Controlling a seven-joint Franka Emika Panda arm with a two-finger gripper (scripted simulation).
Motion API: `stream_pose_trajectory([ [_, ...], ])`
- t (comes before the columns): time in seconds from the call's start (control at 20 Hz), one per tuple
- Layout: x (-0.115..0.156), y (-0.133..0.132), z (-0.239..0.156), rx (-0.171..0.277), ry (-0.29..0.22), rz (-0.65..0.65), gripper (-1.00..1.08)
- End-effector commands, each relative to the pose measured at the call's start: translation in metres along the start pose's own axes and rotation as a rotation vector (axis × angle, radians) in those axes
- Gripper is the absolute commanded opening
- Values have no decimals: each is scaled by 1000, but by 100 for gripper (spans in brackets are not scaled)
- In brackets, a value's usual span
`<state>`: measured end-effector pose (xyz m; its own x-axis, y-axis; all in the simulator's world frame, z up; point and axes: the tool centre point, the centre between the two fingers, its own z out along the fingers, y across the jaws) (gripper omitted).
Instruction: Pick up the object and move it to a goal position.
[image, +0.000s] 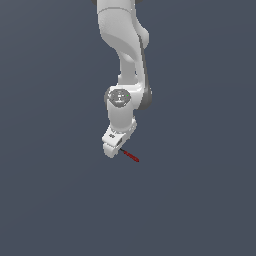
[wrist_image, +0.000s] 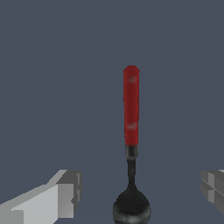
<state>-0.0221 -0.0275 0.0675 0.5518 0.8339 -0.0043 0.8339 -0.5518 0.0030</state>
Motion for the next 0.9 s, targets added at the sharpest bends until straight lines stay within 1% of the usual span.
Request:
stream_pose_trajectory([
  [0.0,0,-2,3,1,2,-35,100],
  [0.25,1,-3,7,3,4,-68,100],
  [0.55,0,-3,10,3,4,-66,100],
  [0.85,0,-4,33,3,4,-69,100],
])
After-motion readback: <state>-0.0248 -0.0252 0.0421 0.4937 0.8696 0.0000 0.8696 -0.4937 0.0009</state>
